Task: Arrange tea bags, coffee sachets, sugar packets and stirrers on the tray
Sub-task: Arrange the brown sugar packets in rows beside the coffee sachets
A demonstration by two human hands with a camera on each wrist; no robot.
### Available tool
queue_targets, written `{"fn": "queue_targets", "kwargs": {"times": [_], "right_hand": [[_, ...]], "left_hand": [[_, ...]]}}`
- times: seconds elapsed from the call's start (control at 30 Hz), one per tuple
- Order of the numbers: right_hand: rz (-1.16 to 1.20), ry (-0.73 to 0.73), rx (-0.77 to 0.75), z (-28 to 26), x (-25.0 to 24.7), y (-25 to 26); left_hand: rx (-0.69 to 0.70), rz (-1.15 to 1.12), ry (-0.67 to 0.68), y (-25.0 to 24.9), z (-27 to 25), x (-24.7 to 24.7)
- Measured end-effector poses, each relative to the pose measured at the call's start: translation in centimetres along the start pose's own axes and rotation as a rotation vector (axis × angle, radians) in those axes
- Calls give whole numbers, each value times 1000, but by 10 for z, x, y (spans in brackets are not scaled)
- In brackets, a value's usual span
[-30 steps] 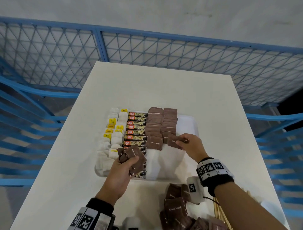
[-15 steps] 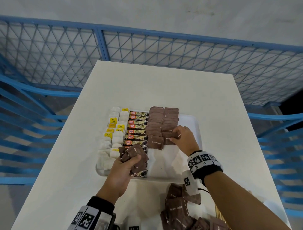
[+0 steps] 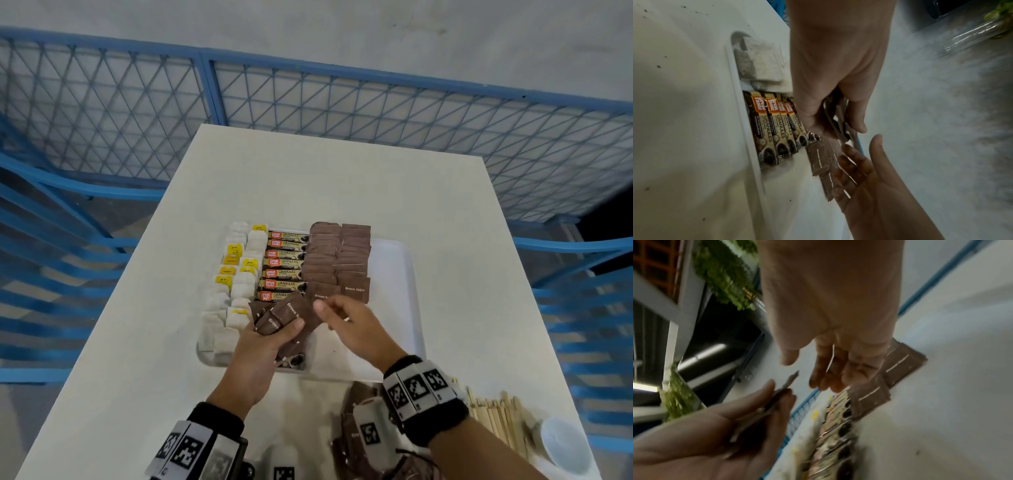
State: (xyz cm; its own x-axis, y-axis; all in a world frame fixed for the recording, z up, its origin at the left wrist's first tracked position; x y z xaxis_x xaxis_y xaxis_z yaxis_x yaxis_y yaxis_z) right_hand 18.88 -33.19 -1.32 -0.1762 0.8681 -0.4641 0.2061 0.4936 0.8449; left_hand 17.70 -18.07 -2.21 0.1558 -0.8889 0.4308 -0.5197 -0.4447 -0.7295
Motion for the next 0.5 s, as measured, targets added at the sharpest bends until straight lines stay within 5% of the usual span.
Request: {"fn": "queue_targets", "kwargs": {"times": [0.13,0.37,0.5], "right_hand": [[207,112,34,-10,18,5],[482,32,158,-7,8,-12],[268,-110,168,1,-16,-29]], "left_hand": [[3,-4,11,-1,-2,1],[-66,-65,-28,5,-2,-8],[-81,-77,-28,3,-4,-13]]}}
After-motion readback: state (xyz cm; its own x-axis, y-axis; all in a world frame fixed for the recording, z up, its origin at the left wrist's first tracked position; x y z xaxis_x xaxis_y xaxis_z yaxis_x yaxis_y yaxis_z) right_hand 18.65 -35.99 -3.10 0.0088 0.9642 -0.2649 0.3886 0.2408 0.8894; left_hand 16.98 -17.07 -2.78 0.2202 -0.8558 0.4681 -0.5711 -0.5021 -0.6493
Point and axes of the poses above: each hand's wrist, its own z-axis towards the middle knuckle, its own x-axis out of the palm, y = z × x, the point moved 7 cm from there along z, towards the middle knuckle, and after that the axes turned 6 degrees about -z, right-handed, at the moved point
